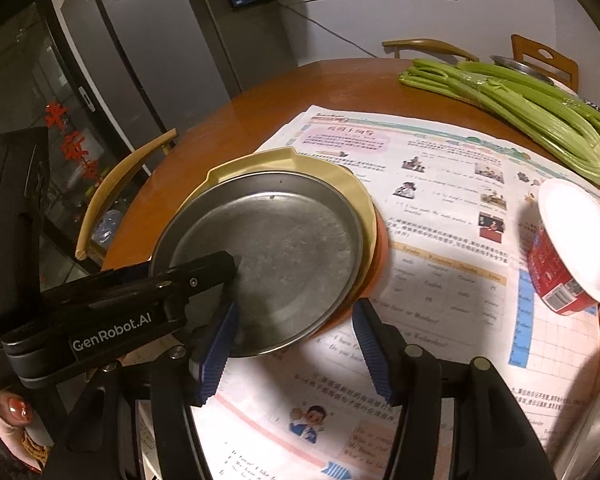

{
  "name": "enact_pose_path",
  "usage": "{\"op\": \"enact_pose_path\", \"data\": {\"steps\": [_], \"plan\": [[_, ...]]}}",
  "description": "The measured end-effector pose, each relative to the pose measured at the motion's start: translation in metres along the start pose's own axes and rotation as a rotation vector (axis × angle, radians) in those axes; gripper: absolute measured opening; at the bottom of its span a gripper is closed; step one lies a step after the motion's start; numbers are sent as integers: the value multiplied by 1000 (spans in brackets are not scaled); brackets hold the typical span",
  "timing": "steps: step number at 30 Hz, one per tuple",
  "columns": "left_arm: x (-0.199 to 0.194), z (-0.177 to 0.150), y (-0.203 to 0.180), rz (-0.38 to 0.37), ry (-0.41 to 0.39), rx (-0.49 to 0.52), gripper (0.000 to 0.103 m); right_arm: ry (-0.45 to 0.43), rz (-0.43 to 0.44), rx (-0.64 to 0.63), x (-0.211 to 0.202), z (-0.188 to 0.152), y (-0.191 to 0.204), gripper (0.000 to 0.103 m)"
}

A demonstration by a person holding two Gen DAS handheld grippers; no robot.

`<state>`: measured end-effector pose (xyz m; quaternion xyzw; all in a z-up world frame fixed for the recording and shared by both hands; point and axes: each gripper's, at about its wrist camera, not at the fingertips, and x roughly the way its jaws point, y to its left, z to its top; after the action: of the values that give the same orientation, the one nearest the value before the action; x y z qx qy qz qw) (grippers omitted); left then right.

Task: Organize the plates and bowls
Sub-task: 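Hold the pan with the left gripper and align it on the stack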

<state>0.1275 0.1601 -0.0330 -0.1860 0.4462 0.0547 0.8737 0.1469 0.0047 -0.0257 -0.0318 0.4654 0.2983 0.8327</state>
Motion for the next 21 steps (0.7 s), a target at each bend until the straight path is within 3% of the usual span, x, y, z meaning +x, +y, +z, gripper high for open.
{"op": "enact_pose_path", "data": {"steps": [21], "plan": [[26, 22, -33, -15, 22, 63, 54, -47, -73, 44, -2, 13, -29, 59]]}}
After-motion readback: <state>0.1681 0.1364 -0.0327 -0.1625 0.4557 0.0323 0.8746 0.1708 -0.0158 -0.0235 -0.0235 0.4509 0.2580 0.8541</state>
